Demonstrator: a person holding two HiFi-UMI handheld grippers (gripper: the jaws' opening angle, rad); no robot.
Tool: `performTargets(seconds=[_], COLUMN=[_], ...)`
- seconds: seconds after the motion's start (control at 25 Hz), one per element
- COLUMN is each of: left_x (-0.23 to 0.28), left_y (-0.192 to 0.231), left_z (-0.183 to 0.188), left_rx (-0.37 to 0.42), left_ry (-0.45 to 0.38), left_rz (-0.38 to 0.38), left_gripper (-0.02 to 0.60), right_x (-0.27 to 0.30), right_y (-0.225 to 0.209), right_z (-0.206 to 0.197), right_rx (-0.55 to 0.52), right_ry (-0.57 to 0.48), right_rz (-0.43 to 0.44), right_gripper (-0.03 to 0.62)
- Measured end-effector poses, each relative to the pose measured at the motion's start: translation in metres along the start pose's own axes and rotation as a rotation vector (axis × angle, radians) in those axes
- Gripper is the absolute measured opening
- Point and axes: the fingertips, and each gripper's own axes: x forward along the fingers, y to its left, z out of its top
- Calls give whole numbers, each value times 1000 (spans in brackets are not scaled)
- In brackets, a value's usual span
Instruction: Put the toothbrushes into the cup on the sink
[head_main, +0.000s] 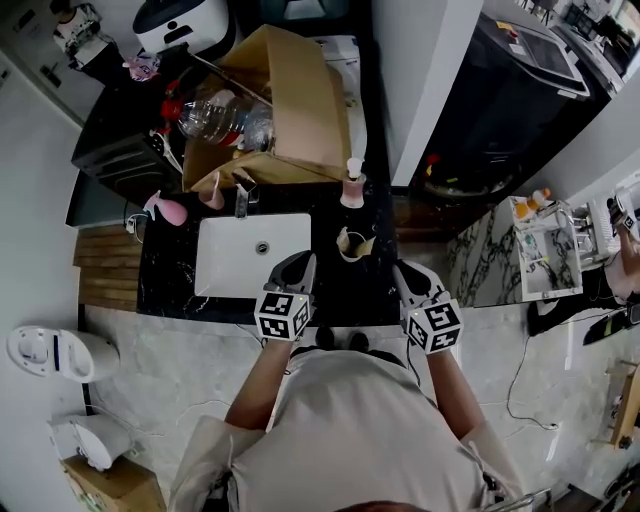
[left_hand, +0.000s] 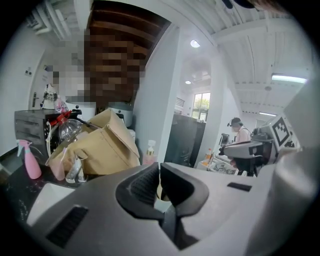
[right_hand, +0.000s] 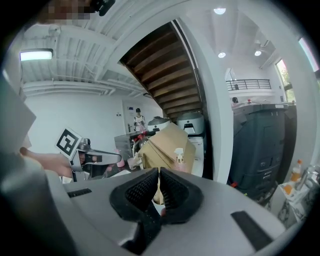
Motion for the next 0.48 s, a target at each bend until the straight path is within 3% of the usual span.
performTargets(seconds=[0.48], left_x=[-37], left_y=[0], left_z=[25], left_rx=[22], left_ry=[-86], left_rz=[-5], left_gripper=[8], right_x=[-14], right_y=[-1], right_z=[33], right_rx=[-34], right_ry=[-75], right_rz=[-2], right_gripper=[38])
